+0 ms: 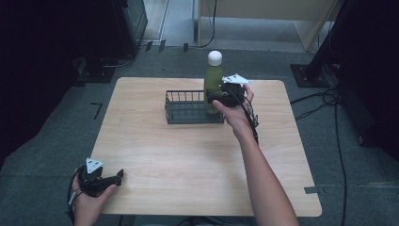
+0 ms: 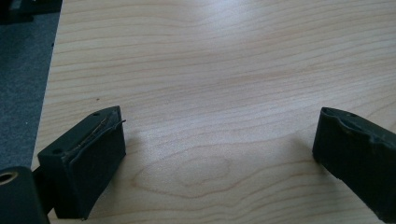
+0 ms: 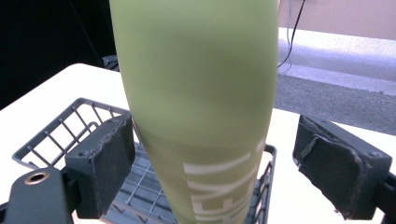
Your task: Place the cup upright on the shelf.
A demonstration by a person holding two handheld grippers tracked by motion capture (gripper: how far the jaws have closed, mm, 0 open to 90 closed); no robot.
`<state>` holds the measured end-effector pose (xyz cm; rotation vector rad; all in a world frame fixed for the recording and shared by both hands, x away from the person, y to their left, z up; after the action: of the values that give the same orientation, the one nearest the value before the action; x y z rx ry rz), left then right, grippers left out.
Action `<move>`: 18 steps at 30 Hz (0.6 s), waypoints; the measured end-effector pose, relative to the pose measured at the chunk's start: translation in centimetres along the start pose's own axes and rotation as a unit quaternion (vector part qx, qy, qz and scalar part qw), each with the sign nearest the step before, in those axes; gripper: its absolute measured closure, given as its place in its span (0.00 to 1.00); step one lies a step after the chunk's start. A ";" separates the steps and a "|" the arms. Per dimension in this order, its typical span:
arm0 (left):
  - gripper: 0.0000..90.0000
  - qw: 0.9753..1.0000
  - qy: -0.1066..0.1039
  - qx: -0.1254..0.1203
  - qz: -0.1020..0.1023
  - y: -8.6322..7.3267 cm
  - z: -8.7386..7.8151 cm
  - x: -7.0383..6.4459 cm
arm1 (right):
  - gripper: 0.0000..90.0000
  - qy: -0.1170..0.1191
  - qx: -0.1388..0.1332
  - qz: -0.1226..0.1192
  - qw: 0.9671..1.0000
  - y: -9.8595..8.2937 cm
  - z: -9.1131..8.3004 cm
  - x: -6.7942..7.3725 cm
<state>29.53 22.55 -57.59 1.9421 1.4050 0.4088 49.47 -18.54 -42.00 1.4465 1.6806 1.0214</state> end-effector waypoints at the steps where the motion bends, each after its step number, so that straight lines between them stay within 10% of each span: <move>1: 0.03 1.000 0.002 0.000 -0.002 0.0 0.0 0.0 | 0.14 0.001 0.001 0.001 1.000 -0.1 -0.2 -0.1; 18: 0.03 1.000 0.002 -0.001 -0.003 0.0 0.0 0.0 | 0.14 0.008 -0.003 0.000 1.000 -2.8 -3.0 -2.3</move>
<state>29.54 22.53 -57.59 1.9371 1.4121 0.4108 45.88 -21.36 -43.13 1.4375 1.6875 1.0409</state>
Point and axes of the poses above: each handheld gripper's, and its own axes: z roughly forward along the jaws, y roughly out of its top, x roughly to its left, the point moved 8 cm from there along z, roughly forward along the jaws, and after that the axes turned 12 degrees about -y, right-handed, at the moved point
